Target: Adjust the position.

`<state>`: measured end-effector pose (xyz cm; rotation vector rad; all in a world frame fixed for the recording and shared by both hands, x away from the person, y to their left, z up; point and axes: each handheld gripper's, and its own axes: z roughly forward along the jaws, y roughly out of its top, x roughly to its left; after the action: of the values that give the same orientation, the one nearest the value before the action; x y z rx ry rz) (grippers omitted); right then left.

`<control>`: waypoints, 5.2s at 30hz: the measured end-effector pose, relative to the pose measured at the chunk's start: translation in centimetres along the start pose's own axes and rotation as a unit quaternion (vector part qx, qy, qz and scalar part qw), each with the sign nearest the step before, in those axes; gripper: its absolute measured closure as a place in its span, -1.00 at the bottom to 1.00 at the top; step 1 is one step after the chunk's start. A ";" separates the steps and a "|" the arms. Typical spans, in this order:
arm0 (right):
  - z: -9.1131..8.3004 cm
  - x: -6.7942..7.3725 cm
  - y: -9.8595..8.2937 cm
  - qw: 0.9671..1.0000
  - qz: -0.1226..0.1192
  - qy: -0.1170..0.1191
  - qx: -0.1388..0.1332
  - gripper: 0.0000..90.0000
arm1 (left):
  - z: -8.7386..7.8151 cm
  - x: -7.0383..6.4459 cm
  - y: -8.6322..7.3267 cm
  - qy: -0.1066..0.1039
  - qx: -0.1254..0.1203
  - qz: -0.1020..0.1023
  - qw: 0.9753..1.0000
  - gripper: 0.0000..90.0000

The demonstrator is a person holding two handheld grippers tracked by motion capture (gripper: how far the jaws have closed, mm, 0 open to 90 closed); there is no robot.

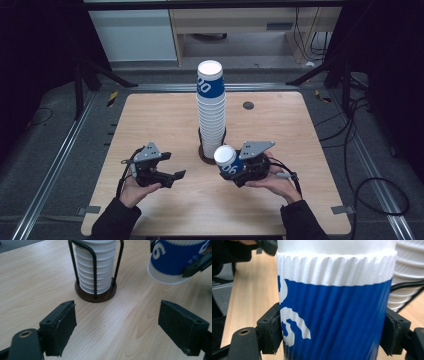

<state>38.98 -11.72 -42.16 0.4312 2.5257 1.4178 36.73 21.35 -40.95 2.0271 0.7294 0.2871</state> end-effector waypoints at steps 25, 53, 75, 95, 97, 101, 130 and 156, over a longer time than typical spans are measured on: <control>4.1 2.3 -0.3 0.993 -0.052 0.084 0.060 -0.53 | 1.8 -2.6 0.2 -0.095 0.039 0.054 0.993 -0.66; 7.1 4.5 -0.1 0.982 -0.102 0.121 0.107 -0.53 | 4.1 -4.4 0.4 -0.142 0.110 0.101 0.979 -0.55; 8.0 5.4 0.4 0.976 -0.125 0.130 0.120 -0.52 | 4.4 -4.8 0.3 -0.138 0.133 0.111 0.975 -0.41; 7.9 4.8 0.3 0.982 -0.093 0.123 0.111 -0.76 | 3.6 -4.2 0.6 -0.131 0.106 0.101 0.980 -0.40; 7.7 4.6 0.3 0.983 -0.090 0.122 0.107 -0.77 | 3.4 -4.0 0.6 -0.131 0.103 0.097 0.981 -0.40; 7.1 4.2 0.4 0.986 -0.079 0.115 0.093 -0.79 | 2.9 -3.4 0.7 -0.126 0.094 0.091 0.983 -0.40; 6.3 3.2 0.1 0.990 -0.056 0.121 0.038 -0.71 | 1.8 -2.9 1.1 -0.148 0.040 0.072 0.986 -0.40; 6.6 3.6 -0.2 0.987 -0.087 0.112 0.078 -0.64 | 3.3 -3.0 0.4 -0.153 0.102 0.089 0.979 -0.60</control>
<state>37.75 -5.30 -45.89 0.0742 2.7846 1.2722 36.08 17.13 -42.10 2.2698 0.3985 -0.0026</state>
